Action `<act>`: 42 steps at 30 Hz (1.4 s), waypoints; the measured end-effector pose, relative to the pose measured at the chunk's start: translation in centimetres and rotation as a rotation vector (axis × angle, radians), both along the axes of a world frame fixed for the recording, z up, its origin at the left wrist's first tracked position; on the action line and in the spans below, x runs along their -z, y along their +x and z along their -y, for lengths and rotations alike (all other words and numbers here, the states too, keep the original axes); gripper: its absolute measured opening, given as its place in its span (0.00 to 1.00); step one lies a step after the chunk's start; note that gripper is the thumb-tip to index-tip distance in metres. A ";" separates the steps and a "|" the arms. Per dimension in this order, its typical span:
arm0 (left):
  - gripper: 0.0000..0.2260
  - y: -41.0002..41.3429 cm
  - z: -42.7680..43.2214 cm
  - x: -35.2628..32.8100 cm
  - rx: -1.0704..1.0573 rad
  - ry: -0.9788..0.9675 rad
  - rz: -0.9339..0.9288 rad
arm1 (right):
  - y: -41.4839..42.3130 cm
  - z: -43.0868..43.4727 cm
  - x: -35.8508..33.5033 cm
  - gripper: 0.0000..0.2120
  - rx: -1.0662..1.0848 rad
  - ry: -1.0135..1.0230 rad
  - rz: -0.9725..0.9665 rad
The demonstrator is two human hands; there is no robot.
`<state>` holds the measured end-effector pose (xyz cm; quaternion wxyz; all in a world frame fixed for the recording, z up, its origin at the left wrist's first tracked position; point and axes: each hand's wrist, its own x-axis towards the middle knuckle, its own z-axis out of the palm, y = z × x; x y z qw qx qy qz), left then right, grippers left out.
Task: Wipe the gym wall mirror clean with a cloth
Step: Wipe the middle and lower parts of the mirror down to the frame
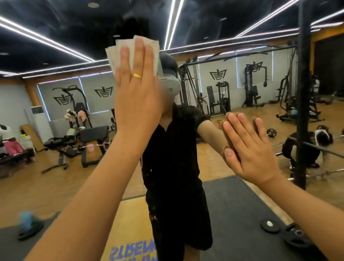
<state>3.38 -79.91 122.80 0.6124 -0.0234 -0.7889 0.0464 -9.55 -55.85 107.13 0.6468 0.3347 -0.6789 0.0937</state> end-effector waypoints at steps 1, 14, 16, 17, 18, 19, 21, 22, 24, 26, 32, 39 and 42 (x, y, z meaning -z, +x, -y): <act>0.26 -0.3 -0.5 -1.0 0.020 0.028 -0.019 | -0.1 -0.1 0.1 0.29 0.001 0.003 -0.003; 0.26 -0.5 -1.0 5.3 -0.077 -0.045 0.058 | 0.0 0.3 0.1 0.29 -0.015 -0.017 -0.029; 0.26 -0.7 -1.8 2.0 -0.028 -0.009 0.016 | 0.2 0.3 0.3 0.29 -0.025 -0.021 -0.020; 0.26 -0.9 -2.3 0.4 -0.004 0.030 -0.005 | 0.2 0.3 0.3 0.28 -0.035 -0.023 -0.013; 0.26 -1.2 -2.9 -0.8 0.007 0.076 -0.028 | 0.1 0.4 0.3 0.28 -0.050 -0.027 -0.005; 0.26 -1.6 -3.6 -1.7 0.009 0.124 -0.054 | 0.1 0.5 0.3 0.28 -0.063 -0.031 0.004; 0.26 -2.4 -5.4 -1.7 0.002 0.191 -0.100 | 0.2 0.6 0.2 0.28 -0.080 -0.032 0.023; 0.26 -2.8 -6.3 -1.0 0.009 0.195 -0.103 | 0.2 0.5 0.2 0.28 -0.081 -0.029 0.025; 0.25 -3.2 -7.4 1.8 0.027 0.112 -0.055 | 0.1 0.2 0.2 0.28 -0.069 -0.017 0.015; 0.24 -3.1 -7.2 4.5 -0.001 -0.001 -0.002 | -0.1 -0.1 0.2 0.28 -0.057 -0.018 0.004; 0.25 -2.5 -6.6 1.4 0.040 0.091 -0.039 | -0.2 -0.3 0.2 0.28 -0.070 -0.021 0.009; 0.25 -2.8 -5.5 -1.4 0.070 0.087 -0.073 | -0.3 -0.3 0.0 0.28 -0.060 -0.015 -0.004; 0.25 -2.0 -4.9 5.4 0.013 0.047 -0.013 | -0.4 -0.2 0.1 0.27 -0.044 -0.024 -0.032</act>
